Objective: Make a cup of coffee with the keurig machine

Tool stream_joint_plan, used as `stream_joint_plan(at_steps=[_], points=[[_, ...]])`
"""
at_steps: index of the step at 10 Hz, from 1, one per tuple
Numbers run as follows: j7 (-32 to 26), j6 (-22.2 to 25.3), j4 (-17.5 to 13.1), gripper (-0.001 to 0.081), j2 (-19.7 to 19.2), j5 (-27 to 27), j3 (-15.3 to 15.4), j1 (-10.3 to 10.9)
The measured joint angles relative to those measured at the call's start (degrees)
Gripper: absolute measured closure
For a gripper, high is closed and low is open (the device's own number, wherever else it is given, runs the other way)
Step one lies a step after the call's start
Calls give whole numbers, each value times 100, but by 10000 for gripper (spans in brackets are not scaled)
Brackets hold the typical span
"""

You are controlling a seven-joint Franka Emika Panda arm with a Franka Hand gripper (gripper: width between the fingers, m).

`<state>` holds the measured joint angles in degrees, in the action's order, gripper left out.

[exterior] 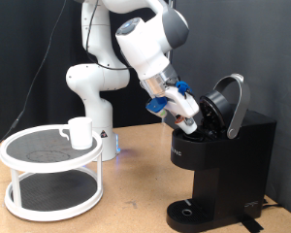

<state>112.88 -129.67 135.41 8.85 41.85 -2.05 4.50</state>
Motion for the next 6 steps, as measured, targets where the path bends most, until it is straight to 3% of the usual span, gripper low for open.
stream_joint_plan(at_steps=[5, 6], points=[[-3, -165, -44, 434, -177, 106, 56, 0], [-4, -165, -44, 350, -209, 107, 56, 0]])
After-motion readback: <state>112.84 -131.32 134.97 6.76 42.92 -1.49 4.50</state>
